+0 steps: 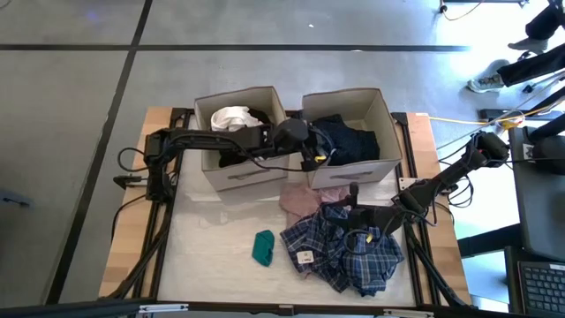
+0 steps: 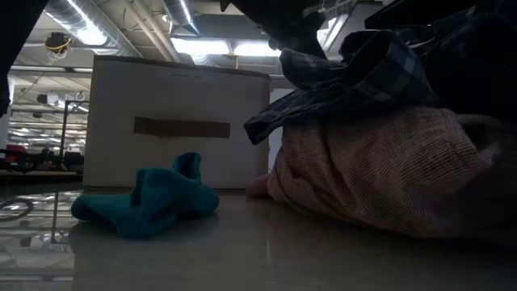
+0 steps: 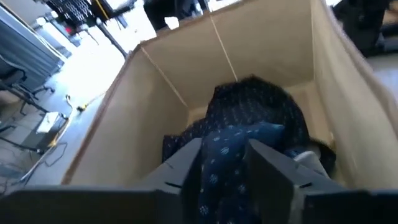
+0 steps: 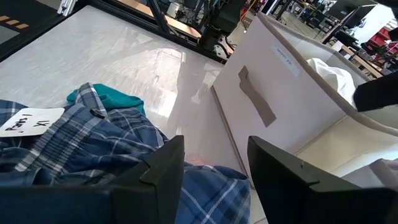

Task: Sort clothes
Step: Put the blue polo shirt into the right laundry organizer, then put the green sock into the right laundry organizer

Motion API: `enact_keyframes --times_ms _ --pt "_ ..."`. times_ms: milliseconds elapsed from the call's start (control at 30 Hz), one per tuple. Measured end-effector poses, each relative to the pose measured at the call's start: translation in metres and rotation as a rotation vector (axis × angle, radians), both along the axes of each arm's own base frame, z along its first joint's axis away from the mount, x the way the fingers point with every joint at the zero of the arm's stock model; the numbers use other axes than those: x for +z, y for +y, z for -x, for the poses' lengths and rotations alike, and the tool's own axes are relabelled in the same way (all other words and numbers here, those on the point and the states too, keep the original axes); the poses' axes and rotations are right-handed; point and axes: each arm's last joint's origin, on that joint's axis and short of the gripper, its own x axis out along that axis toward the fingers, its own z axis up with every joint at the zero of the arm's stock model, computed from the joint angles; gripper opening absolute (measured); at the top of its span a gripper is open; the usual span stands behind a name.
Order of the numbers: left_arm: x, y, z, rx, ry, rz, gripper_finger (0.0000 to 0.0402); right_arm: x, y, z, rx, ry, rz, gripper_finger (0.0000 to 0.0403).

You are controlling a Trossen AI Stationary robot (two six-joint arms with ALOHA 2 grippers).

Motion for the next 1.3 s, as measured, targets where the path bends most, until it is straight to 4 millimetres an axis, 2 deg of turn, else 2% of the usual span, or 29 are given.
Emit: enact_keyframes --times_ms 100,233,400,533,633,933,1133,1300 --pt "0.005 -0.004 0.002 0.002 0.046 0.018 0.0142 0.0 0.0 0.0 0.0 0.0 0.0 0.0179" --pt "0.028 -0.018 0.013 -0.018 0.068 0.034 0.016 0.0 0.0 0.0 0.0 0.001 0.001 0.0179" --pt "0.054 -0.049 0.036 -0.063 0.062 0.077 0.016 0.0 0.0 0.0 -0.001 0.003 0.003 0.0179" --pt "0.055 -0.078 0.052 -0.096 0.109 0.136 0.0152 0.0 0.0 0.0 -0.001 0.003 0.003 0.0179" --pt "0.042 -0.103 0.063 -0.122 0.164 0.183 0.0147 0.0 0.0 0.0 -0.001 0.002 0.002 0.0179" --pt "-0.024 -0.166 0.097 -0.178 0.265 0.294 0.0143 0.002 0.0 -0.001 -0.001 -0.022 -0.014 0.0179" --pt "-0.052 -0.196 0.124 -0.258 0.232 0.33 0.0143 0.01 0.003 -0.003 0.039 -0.093 -0.08 0.0179" --pt "-0.07 -0.208 0.144 -0.303 0.201 0.357 0.0143 0.016 0.005 -0.004 0.063 -0.149 -0.117 0.0179"
